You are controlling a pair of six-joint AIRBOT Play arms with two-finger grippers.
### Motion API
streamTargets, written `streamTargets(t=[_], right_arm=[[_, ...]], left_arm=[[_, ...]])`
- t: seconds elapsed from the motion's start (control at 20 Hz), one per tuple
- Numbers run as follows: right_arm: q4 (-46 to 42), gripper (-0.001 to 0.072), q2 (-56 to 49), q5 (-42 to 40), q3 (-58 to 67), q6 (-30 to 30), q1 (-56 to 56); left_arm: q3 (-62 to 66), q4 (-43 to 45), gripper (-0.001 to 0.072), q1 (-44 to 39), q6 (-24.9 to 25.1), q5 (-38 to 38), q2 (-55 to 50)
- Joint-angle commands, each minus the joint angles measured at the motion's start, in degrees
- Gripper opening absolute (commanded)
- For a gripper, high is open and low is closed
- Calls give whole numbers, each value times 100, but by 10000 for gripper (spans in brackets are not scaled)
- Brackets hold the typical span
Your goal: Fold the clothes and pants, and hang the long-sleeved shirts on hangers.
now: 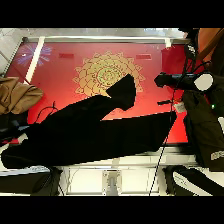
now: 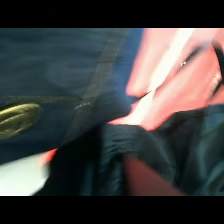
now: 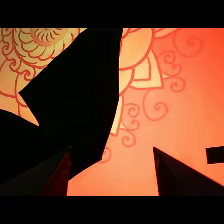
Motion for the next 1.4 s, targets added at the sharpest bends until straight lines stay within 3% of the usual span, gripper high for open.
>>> streamTargets(t=[0.0,0.3,0.5,0.65,0.85,1.05,1.1,1.2,1.35], right_arm=[[57,553,-4,-20,4,4,0],[-212,552,-339,-72,7,-11,-13],[1196,554,-1742,-83,181,-1043,59],[1314,553,-3010,59,1141,-1462,612],[-243,486,-4385,619,2785,-1178,1344],[-308,486,-5042,1467,3963,-1220,1388],[-348,497,-5143,1921,4122,-1220,1351],[-234,588,-5213,2787,4181,-1394,1331],[-275,587,-5213,3445,4181,-1668,1491]], left_arm=[[35,-94,18,-487,48,-44,-33],[337,-538,16,-708,39,-157,66],[647,-643,16,-708,-76,-348,396],[719,-645,16,-708,-133,-348,660],[719,-638,16,-706,-133,-350,813],[719,-643,16,-708,-133,-350,811],[719,-640,16,-708,-133,-352,811],[719,-638,16,-708,-133,-352,811],[719,-640,16,-708,-133,-356,811]])
